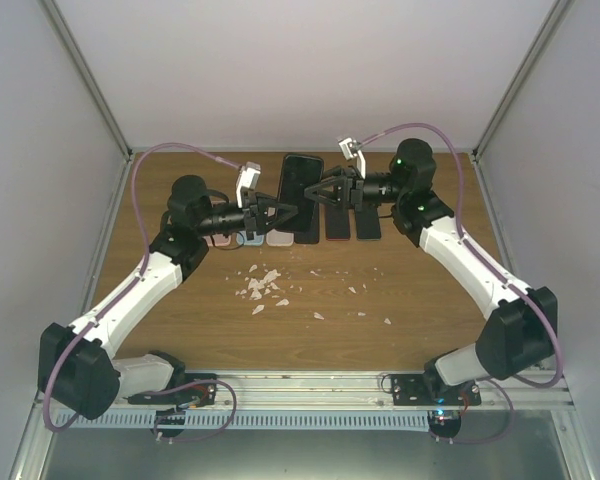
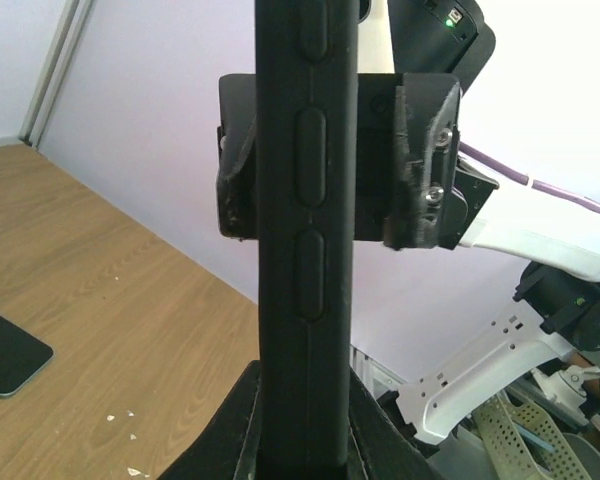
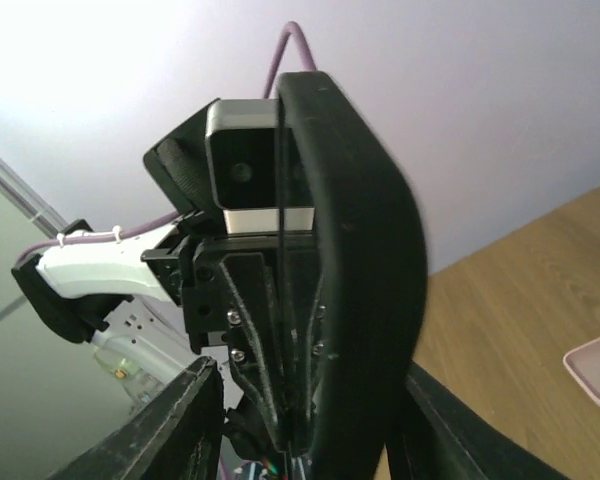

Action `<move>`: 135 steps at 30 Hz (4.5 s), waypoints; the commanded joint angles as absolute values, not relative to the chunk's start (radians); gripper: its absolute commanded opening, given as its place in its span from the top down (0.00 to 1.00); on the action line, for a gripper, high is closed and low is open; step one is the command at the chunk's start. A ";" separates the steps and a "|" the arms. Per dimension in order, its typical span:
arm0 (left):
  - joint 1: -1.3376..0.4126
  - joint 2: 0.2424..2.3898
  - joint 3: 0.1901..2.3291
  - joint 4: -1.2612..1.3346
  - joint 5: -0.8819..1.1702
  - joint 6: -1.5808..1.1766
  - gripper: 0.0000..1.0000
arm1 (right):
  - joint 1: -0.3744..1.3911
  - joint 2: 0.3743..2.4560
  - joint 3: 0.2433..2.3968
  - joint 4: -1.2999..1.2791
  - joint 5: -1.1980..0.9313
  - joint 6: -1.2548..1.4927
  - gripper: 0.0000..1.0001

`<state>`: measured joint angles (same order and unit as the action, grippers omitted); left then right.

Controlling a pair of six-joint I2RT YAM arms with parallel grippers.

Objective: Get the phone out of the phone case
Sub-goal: Adjust the phone, then remove the phone case from the phone.

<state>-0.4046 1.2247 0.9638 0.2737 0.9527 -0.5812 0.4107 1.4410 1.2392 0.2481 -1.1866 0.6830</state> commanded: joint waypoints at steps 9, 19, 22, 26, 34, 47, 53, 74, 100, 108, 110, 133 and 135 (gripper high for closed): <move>-0.397 1.194 0.917 0.457 0.982 -0.618 1.00 | 0.419 1.468 1.255 0.339 -1.187 0.774 0.78; -0.392 1.205 1.013 0.213 1.018 -0.387 0.67 | 0.373 1.457 1.280 0.334 -1.204 0.788 1.00; -0.380 1.206 1.056 0.082 1.035 -0.256 0.56 | 0.339 1.433 1.272 0.336 -1.211 0.788 1.00; -0.370 1.201 1.058 0.029 1.060 -0.186 0.49 | 0.303 1.403 1.260 0.356 -1.225 0.805 0.99; -0.366 1.214 1.051 0.026 1.022 -0.169 0.55 | 0.272 1.357 1.216 0.450 -1.245 0.886 1.00; -0.368 1.241 1.063 0.053 1.059 -0.188 0.51 | 0.273 1.362 1.205 0.472 -1.243 0.911 0.99; -0.371 1.234 1.040 0.110 1.126 -0.227 0.50 | 0.273 1.363 1.191 0.474 -1.238 0.908 0.99; -0.367 1.271 1.080 -0.022 0.863 -0.163 0.64 | 0.286 1.351 1.163 0.581 -1.276 0.990 1.00; -0.365 1.236 1.015 0.221 1.237 -0.322 0.53 | 0.273 1.358 1.232 0.262 -1.175 0.729 0.99; -0.372 1.251 1.039 0.174 1.164 -0.302 0.54 | 0.274 1.359 1.228 0.271 -1.179 0.734 0.99; -0.374 1.257 1.051 0.143 1.130 -0.276 0.55 | 0.275 1.358 1.225 0.280 -1.182 0.745 1.00; -0.379 1.288 1.089 -0.067 0.784 -0.138 0.70 | 0.294 1.358 1.166 0.568 -1.275 0.964 1.00; -0.379 1.295 1.091 -0.069 0.777 -0.139 0.71 | 0.300 1.359 1.158 0.620 -1.293 1.004 1.00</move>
<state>-0.3820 1.2724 1.0794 -0.0349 0.9085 -0.1673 0.2733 1.3808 1.1587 0.4084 -1.1778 0.8509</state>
